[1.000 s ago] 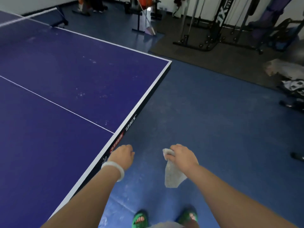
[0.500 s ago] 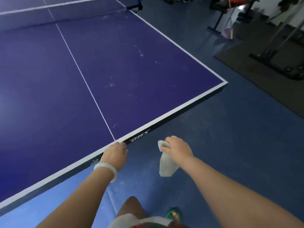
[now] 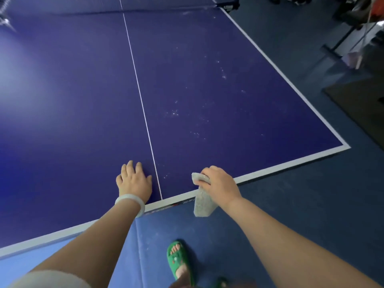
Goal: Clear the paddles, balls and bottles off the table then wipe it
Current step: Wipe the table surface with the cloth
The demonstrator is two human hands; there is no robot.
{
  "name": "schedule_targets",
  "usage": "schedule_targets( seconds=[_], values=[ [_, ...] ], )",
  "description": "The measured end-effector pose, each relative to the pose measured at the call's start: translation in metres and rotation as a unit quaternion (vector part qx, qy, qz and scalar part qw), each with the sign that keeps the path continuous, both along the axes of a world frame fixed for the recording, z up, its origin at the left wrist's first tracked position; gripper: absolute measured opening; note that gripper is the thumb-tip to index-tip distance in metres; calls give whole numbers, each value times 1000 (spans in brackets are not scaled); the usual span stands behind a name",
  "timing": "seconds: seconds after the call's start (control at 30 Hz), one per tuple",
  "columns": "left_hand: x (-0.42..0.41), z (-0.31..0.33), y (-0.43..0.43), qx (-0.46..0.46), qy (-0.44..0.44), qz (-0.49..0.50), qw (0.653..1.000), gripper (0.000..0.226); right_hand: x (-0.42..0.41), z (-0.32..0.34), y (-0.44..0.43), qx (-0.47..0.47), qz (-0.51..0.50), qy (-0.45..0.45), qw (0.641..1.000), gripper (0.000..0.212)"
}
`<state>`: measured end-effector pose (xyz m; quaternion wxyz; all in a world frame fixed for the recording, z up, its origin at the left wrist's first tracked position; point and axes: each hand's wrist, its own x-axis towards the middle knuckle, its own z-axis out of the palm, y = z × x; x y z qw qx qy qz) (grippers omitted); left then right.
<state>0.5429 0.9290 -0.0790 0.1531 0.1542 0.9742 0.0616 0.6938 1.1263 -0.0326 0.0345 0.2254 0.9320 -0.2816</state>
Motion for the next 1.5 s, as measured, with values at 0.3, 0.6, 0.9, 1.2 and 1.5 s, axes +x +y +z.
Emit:
schedule_targets(
  seconds=[0.3, 0.6, 0.9, 1.2, 1.5],
  values=[
    [-22, -39, -37, -54, -12, 83, 995, 65, -89, -39, 4, 31, 117, 93, 988, 23],
    [-18, -59, -41, -53, 71, 90, 992, 72, -72, -79, -17, 204, 147, 86, 964, 75],
    [-17, -62, -41, -47, 86, 87, 991, 69, -95, -107, -5, 186, 222, 11, 957, 63],
    [-17, -61, -42, -38, 90, 85, 992, 69, -83, -96, -13, 204, 220, 26, 954, 68],
    [-17, -61, -42, -33, 87, 80, 992, 68, -120, -79, -3, 100, 209, -29, 972, 82]
  ],
)
